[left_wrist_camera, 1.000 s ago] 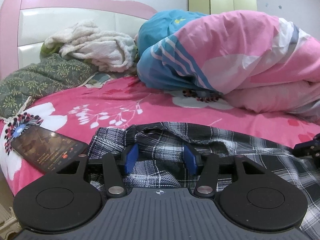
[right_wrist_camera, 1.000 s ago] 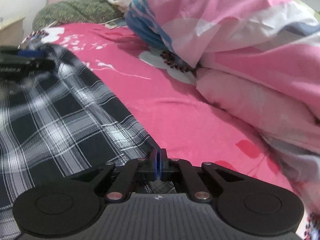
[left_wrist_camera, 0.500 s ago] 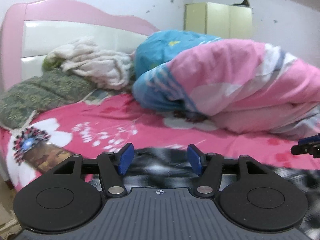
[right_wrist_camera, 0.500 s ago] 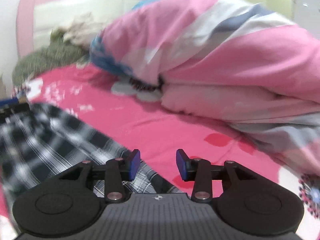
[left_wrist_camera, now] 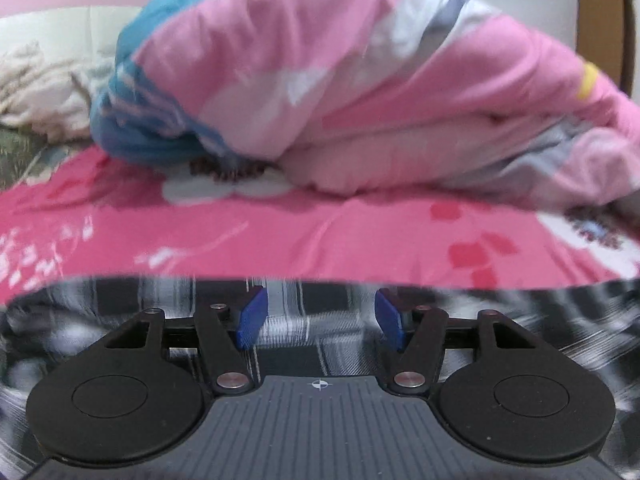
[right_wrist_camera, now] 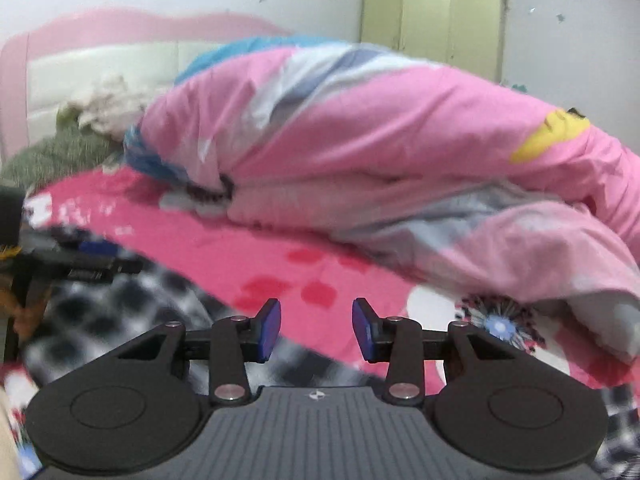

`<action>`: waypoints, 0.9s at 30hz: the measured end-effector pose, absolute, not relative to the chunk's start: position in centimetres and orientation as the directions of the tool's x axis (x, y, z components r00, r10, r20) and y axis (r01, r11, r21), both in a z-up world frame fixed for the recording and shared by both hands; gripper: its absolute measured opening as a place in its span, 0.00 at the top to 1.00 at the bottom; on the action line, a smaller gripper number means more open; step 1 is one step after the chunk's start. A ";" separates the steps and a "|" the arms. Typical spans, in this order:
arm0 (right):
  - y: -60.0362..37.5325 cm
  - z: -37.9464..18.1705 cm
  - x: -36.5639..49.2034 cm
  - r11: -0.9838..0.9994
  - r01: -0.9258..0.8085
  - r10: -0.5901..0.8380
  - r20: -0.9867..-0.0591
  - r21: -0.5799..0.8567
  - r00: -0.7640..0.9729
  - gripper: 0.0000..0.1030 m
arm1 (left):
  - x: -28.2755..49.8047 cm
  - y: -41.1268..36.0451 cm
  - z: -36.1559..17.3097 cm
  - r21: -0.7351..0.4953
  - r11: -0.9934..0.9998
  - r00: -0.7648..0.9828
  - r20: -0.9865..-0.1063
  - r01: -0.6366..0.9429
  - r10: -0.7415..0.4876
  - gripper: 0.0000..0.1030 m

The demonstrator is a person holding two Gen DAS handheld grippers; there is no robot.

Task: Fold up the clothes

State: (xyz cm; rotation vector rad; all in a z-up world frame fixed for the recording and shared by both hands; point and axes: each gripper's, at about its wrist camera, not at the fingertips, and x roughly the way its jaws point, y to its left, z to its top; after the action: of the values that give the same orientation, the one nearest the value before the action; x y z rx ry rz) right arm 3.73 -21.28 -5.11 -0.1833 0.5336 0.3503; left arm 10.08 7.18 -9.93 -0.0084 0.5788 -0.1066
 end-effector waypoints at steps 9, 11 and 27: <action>-18.6 -10.2 5.3 0.838 -0.515 0.276 -0.674 -0.180 0.686 0.63 | 9.7 8.4 -11.2 -0.084 0.991 0.842 -0.522 0.107 -0.135 0.41; -18.1 -11.1 5.2 0.817 -0.532 0.234 -0.715 -0.223 0.659 0.63 | 9.9 8.8 -11.1 -0.109 0.988 0.841 -0.520 0.110 -0.151 0.41; -22.3 -12.2 4.6 0.861 -0.448 0.129 -0.748 -0.242 0.651 0.69 | 10.0 9.3 -11.2 -0.156 0.981 0.843 -0.507 0.116 -0.181 0.40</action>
State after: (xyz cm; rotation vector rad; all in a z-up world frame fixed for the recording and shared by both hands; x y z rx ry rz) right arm 4.63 -22.26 -12.23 -0.4321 0.7997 0.3391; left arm 10.00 9.34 -11.20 -0.1211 0.5469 -0.1573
